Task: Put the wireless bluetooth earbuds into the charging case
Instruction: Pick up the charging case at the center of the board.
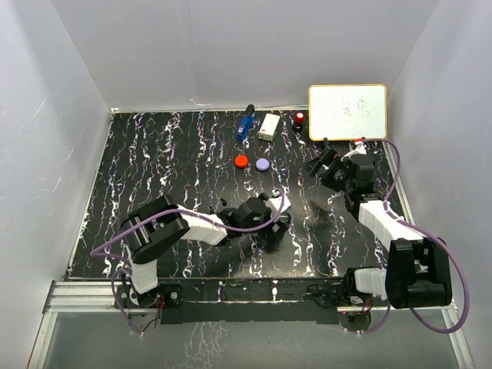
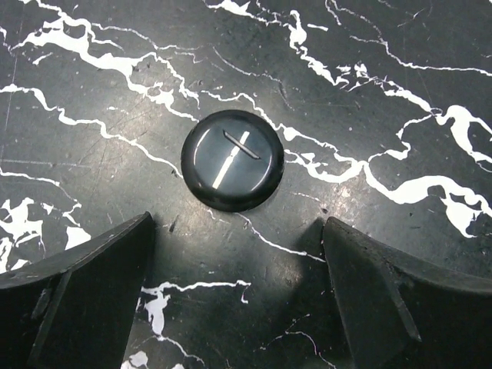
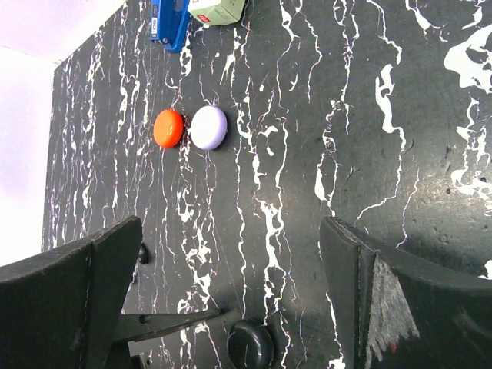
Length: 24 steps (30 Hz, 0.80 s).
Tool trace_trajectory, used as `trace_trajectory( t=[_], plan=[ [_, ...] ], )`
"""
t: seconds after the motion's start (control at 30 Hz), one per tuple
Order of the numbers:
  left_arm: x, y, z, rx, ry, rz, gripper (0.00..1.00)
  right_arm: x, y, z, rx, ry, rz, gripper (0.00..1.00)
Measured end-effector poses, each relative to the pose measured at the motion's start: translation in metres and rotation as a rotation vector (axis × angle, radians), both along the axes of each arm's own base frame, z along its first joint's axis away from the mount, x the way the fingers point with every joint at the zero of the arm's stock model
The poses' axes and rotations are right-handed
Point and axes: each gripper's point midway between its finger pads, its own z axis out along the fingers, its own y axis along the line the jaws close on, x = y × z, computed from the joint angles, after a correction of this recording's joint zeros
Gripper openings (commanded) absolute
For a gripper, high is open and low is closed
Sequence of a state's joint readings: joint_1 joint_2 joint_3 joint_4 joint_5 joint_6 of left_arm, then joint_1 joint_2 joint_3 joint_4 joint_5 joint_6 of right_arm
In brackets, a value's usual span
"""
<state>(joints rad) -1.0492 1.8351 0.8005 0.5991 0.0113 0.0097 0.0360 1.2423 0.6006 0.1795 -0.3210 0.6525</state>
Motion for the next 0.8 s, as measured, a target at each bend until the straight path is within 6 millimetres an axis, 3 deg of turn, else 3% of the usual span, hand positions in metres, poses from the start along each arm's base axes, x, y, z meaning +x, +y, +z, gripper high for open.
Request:
trace_trajectory(
  t=[0.63,0.8],
  plan=[
    [0.004,-0.021,0.000,-0.073,-0.061,-0.066,0.57,-0.001,-0.006,0.003,0.037,0.001,0.016,0.96],
    [0.007,-0.021,0.000,-0.076,-0.073,-0.057,0.60,-0.001,-0.008,0.003,0.043,0.002,0.014,0.96]
  ],
)
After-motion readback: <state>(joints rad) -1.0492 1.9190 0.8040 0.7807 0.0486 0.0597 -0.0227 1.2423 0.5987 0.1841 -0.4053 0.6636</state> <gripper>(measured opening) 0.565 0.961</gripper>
